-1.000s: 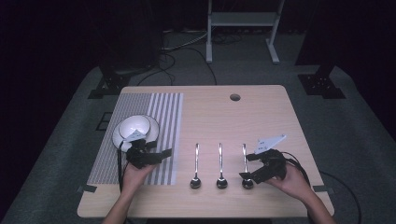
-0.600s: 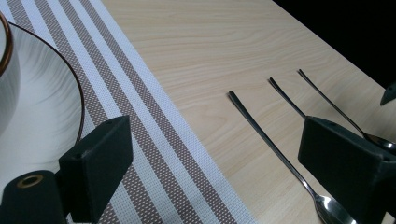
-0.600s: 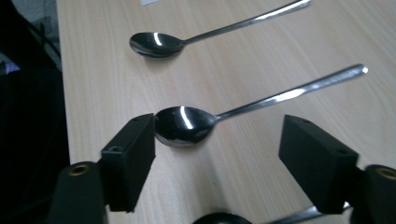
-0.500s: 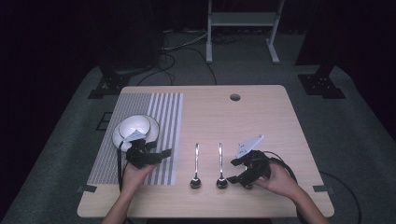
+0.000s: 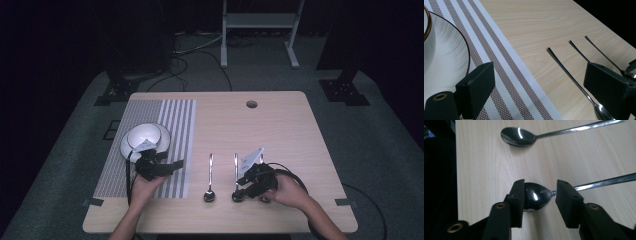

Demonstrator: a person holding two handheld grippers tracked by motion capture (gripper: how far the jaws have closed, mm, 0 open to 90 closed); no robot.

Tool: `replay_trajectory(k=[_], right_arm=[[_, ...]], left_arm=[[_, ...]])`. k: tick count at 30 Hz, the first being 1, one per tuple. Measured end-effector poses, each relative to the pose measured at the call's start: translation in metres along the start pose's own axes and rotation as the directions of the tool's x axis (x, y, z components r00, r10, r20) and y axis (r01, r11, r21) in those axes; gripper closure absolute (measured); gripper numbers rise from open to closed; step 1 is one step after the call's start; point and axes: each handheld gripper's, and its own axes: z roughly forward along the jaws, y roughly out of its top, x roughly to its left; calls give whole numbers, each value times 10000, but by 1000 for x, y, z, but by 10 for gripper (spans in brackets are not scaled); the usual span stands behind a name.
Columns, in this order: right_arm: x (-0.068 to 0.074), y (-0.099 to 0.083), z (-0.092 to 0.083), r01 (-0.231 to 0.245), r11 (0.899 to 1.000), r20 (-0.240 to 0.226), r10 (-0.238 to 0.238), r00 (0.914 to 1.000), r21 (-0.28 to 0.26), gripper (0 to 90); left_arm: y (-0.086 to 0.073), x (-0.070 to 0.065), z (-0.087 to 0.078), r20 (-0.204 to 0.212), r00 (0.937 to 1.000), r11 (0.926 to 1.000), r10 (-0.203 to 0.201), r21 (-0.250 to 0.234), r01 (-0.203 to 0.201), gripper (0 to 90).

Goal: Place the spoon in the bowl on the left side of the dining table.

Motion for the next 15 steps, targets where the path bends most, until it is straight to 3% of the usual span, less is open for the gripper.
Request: replay_trajectory(k=[8, 15], right_arm=[[5, 6, 10, 498, 9975, -146, -492, 9987, 499, 706], [17, 10, 23, 1170, 9844, 33, -1185, 9929, 1312, 735]], left_arm=[[0, -1, 1, -8, 10000, 10000, 16, 37, -16, 92], [0, 0, 0, -39, 10000, 10000, 26, -5, -26, 92]])
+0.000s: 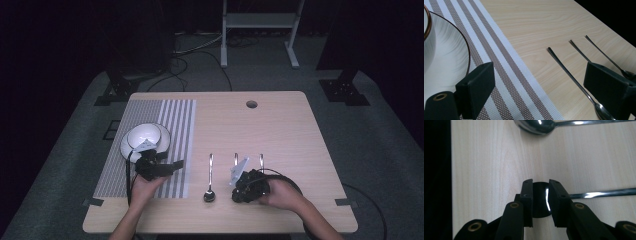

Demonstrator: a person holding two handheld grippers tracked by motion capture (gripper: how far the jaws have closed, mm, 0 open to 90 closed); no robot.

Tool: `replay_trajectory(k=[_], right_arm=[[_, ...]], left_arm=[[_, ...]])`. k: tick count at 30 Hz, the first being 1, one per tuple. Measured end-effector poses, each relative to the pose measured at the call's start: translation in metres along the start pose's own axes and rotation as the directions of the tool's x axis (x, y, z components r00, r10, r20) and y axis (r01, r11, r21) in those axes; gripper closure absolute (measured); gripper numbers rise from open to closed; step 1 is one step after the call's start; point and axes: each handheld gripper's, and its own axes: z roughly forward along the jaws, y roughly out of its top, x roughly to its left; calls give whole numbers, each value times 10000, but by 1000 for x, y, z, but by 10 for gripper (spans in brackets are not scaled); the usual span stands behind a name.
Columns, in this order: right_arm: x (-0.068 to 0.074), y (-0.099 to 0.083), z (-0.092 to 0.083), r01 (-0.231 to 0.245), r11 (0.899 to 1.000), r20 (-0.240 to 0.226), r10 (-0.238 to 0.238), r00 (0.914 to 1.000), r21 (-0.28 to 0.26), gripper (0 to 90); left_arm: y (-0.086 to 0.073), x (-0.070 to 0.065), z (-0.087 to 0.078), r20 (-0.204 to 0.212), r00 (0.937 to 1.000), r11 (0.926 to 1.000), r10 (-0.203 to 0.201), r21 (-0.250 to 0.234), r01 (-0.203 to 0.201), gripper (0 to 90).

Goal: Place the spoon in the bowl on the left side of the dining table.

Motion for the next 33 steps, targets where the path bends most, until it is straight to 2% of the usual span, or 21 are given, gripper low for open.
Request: replay_trajectory(k=[1, 3, 8, 13, 19, 22, 27, 28, 29, 33], right_arm=[[5, 1, 6, 217, 9994, 218, -223, 9995, 261, 733], [9, 2, 8, 372, 9988, 471, -387, 9981, 319, 707], [13, 2, 8, 368, 9987, 935, -399, 9948, 345, 668], [11, -4, 7, 121, 9999, 953, -112, 9954, -79, 658], [11, -8, 7, 252, 9992, 1003, -220, 9947, -311, 655], [10, -10, 7, 282, 9984, 994, -232, 9948, -488, 654], [11, -11, 7, 295, 9981, 1017, -239, 9945, -539, 655], [10, -11, 7, 327, 9979, 971, -271, 9949, -564, 654], [10, -11, 7, 327, 9979, 971, -271, 9949, -564, 654], [10, -10, 7, 409, 9980, 964, -360, 9947, -487, 655]], left_arm=[[0, 0, 0, -28, 10000, 10000, 22, -7, -22, 92], [0, -1, 0, -41, 10000, 10000, 77, 16, -77, 92], [0, -1, 0, -13, 10000, 10000, 63, 24, -63, 92], [0, -1, 0, -4, 10000, 10000, 58, 30, -58, 92], [0, -4, 5, 211, 9997, 9999, -120, 1, 120, 92], [4, -12, 13, 578, 9980, 9997, -256, 45, 254, 92], [8, -24, 25, 923, 9955, 9996, -207, 203, 189, 93], [10, -29, 31, 1031, 9945, 9995, -169, 271, 141, 93], [10, -29, 31, 1031, 9945, 9995, -169, 271, 141, 93], [17, -40, 50, 1351, 9907, 9989, -179, 445, 120, 94]])
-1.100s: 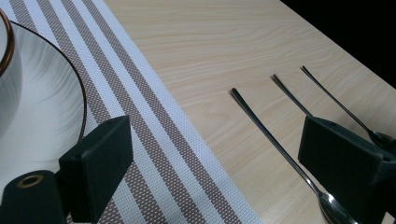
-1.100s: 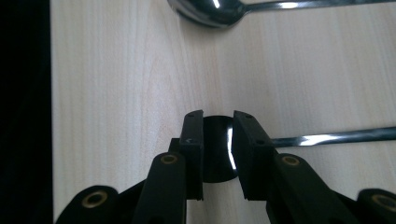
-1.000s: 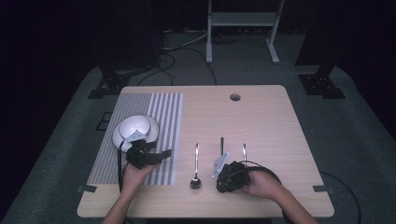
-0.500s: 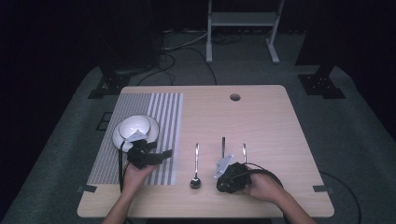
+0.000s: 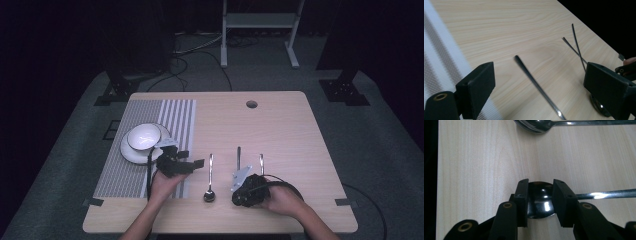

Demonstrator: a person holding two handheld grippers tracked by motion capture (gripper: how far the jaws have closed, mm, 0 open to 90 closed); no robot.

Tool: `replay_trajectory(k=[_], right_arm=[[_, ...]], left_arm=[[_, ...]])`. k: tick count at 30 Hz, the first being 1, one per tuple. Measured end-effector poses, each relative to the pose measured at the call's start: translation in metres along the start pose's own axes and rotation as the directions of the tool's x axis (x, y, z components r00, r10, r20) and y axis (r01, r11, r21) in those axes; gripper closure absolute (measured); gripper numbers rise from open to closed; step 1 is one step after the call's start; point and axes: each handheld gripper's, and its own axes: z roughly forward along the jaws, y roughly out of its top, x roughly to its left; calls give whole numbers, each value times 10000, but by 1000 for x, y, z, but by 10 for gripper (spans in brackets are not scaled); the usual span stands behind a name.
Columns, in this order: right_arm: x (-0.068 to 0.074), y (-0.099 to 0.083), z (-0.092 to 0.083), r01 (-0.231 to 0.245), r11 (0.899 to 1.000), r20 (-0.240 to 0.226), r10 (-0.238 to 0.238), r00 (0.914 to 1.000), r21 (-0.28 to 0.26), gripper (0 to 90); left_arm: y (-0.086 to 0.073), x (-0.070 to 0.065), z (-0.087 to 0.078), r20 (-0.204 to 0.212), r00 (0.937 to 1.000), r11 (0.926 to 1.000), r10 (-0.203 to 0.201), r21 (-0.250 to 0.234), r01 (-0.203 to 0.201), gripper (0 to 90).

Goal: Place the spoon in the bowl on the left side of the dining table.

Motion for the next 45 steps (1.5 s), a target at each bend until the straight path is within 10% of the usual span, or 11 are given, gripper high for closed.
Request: replay_trajectory(k=[15, 45], right_arm=[[0, 0, 0, 80, 10000, -29, -80, 10000, 20, 654], [0, 0, 0, 199, 9998, -13, -199, 9998, 28, 654]], left_arm=[[13, -14, 44, 708, 9966, 9988, -414, 298, 394, 95], [32, -35, 86, 1288, 9916, 9938, 81, 1091, -223, 182]])
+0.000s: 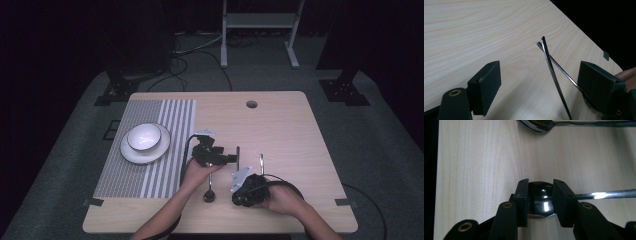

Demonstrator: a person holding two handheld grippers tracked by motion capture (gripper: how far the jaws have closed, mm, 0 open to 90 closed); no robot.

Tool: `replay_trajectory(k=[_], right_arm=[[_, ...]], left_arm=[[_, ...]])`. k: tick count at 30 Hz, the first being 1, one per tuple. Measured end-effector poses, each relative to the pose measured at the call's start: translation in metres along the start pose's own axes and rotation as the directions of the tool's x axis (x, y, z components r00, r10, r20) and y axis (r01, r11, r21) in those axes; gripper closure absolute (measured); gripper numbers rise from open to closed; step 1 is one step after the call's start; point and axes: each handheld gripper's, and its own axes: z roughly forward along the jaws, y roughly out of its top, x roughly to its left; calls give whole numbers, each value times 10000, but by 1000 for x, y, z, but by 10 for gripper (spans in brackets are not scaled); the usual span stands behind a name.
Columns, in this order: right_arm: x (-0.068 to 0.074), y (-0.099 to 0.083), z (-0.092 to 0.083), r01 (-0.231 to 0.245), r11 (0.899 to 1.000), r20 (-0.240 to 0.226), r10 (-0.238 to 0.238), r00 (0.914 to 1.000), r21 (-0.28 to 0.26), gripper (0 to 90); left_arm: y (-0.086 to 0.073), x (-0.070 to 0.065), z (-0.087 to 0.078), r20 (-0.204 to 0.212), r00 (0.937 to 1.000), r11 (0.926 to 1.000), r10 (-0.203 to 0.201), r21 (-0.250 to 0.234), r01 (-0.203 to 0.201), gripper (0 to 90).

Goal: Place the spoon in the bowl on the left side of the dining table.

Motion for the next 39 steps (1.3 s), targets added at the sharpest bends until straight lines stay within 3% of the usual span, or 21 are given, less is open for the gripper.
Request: replay_trajectory(k=[13, 21, 30, 32, 39], right_arm=[[-1, -1, 0, 48, 9999, -11, -48, 10000, -109, 654], [0, -3, 0, 55, 9998, 38, -54, 10000, -210, 654], [0, -3, 0, 56, 9998, 49, -55, 10000, -204, 654], [0, -3, 0, 40, 9997, 26, -39, 10000, -247, 654], [-2, -4, 0, -101, 9994, 17, 101, 9999, -318, 631]], left_arm=[[8, -4, 13, 28, 10000, 9994, 82, 332, -83, 224], [6, -4, 18, -1, 9998, 9985, 175, 526, -175, 298], [8, -4, 23, 135, 9995, 9983, 287, 496, -293, 522], [7, -4, 25, 118, 9987, 9972, 503, 552, -509, 575], [7, -3, 28, 414, 9974, 9964, 582, 594, -606, 749]])
